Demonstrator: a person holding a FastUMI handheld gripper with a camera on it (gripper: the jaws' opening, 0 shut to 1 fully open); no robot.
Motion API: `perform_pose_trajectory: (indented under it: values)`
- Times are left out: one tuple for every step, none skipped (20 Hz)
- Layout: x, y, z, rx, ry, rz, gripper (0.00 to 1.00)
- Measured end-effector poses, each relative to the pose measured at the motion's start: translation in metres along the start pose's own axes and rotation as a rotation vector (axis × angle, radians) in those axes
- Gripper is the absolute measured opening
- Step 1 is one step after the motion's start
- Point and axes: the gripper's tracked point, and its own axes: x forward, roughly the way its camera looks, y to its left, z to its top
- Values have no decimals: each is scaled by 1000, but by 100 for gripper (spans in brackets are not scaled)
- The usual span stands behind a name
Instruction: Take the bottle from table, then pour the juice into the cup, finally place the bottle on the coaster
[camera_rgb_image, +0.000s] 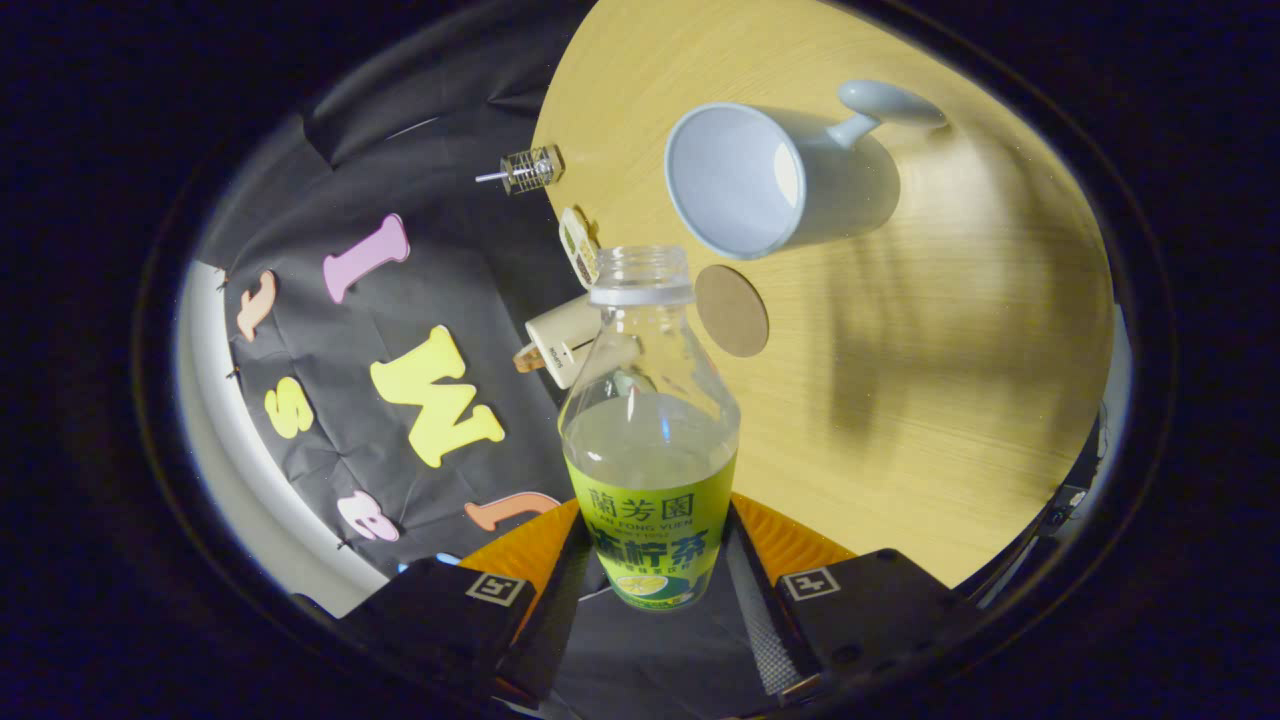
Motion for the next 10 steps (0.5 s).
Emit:
perform_pose_trajectory:
  values:
    - [1, 1, -1, 13, 2, 2, 78]
    - [1, 3, -2, 26, 3, 6, 78]
    - [1, 3, -3, 38, 1, 7, 78]
    - [1, 3, -4, 50, 1, 7, 78]
    - [1, 2, -5, 63, 3, 3, 78]
    - [1, 3, -6, 76, 2, 3, 78]
    - [3, 4, -6, 89, 1, 5, 78]
    - [1, 5, -8, 102, 0, 10, 78]
    - [-1, 5, -9, 111, 0, 13, 78]
    - [-2, 8, -10, 117, 2, 17, 78]
